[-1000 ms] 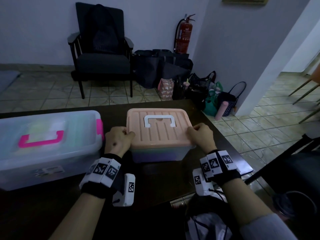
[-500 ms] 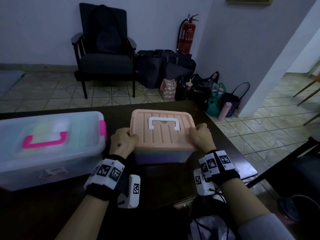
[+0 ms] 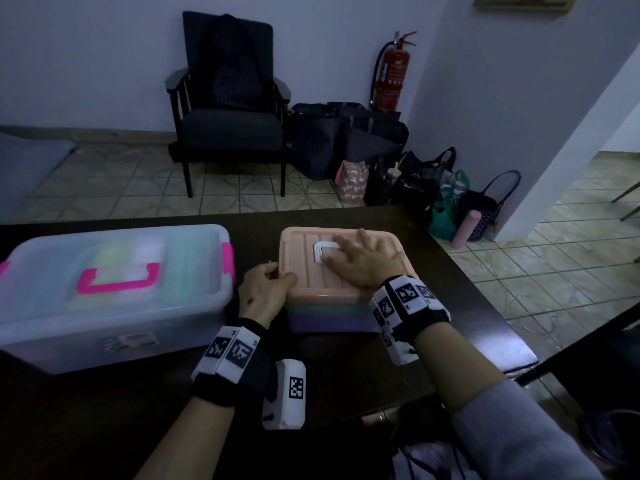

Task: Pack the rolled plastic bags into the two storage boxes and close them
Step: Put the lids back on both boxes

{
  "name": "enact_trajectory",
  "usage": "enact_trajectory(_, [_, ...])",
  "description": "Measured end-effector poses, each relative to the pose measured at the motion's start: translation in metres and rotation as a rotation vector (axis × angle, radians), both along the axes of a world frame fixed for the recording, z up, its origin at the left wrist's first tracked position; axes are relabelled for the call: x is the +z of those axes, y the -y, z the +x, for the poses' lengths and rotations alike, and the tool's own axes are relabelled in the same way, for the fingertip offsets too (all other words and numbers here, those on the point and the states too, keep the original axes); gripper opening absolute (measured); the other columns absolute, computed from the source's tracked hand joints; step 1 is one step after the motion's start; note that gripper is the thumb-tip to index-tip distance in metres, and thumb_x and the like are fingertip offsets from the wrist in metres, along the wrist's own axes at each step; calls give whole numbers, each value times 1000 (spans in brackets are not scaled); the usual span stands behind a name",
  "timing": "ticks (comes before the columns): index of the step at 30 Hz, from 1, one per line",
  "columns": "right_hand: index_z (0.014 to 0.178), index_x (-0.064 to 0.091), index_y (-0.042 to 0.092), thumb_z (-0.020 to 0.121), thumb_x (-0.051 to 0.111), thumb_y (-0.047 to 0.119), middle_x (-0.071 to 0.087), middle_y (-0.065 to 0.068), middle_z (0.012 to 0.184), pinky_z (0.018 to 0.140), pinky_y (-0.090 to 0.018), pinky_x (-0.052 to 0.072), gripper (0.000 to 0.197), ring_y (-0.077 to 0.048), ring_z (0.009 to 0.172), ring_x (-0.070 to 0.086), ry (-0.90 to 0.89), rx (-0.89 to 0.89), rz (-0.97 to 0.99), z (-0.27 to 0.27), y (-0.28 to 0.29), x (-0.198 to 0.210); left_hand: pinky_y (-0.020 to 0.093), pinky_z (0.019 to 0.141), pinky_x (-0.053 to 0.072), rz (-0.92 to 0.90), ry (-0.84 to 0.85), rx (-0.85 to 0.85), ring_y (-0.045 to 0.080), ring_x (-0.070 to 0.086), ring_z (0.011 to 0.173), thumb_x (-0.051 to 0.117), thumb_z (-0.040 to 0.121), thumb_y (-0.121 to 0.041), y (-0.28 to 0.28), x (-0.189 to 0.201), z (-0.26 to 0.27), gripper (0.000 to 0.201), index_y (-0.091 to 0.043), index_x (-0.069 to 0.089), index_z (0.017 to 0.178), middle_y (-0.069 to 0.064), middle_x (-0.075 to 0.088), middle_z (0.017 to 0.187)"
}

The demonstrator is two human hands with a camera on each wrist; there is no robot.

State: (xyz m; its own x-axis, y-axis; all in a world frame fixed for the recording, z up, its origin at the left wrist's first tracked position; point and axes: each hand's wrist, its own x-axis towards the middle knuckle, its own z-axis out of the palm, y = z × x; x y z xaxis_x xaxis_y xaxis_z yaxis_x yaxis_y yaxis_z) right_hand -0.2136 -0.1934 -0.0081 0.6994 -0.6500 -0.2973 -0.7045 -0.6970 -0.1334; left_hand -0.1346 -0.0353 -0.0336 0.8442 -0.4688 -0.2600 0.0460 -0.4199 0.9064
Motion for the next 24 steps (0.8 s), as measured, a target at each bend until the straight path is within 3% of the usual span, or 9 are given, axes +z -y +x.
enact_trajectory(4, [144,5,50,84,25,76,-10,4,159,109,-67,1,69,-39,144,-4,-44,-11,-24,3,-2,0,37,103,42,-35,3,12,21,52,119,60,87,-18,-1,-9,2,50,-11,48,135,7,55,133])
enact_trajectory(12, [144,8,50,86,27,72,-10,3,159,107,-65,-7,65,-39,143,-8,84,-35,-10,-4,-4,-15,33,101,39,-125,-74,123,22,49,122,69,79,-19,1,-19,2,65,-12,42,138,7,51,136])
enact_trajectory(16, [144,7,50,86,27,71,-11,2,159,107,-65,-10,65,-39,143,-10,101,-38,3,-5,-6,-15,41,106,38,-138,-281,175,28,46,126,74,75,-30,-1,-27,4,84,-10,31,144,12,44,141])
enact_trajectory(18, [144,7,50,86,26,71,-12,2,158,107,-65,-11,65,-38,143,-10,102,-35,5,-6,-6,-14,39,98,46,-274,-500,202,27,57,110,75,75,-26,-1,-28,4,70,-3,44,134,15,58,124])
enact_trajectory(20, [144,9,49,87,28,70,-10,2,159,106,-65,-10,64,-39,143,-9,97,-42,15,-5,-7,-12,32,83,51,-398,-636,191,22,62,89,70,81,-17,-1,-26,3,38,-1,57,113,13,65,98])
enact_trajectory(22, [144,16,46,86,33,66,-7,-1,159,106,-67,-8,63,-40,143,-8,102,-62,23,0,-10,-9,28,72,51,-438,-651,177,19,61,80,67,83,-13,0,-23,2,23,0,60,102,11,64,88])
enact_trajectory(24, [144,18,39,87,36,59,-5,-4,159,108,-66,-5,63,-38,144,-7,91,-59,-16,9,-15,-5,26,66,50,-455,-645,183,19,61,77,67,83,-11,2,-22,4,23,0,61,103,11,64,85])
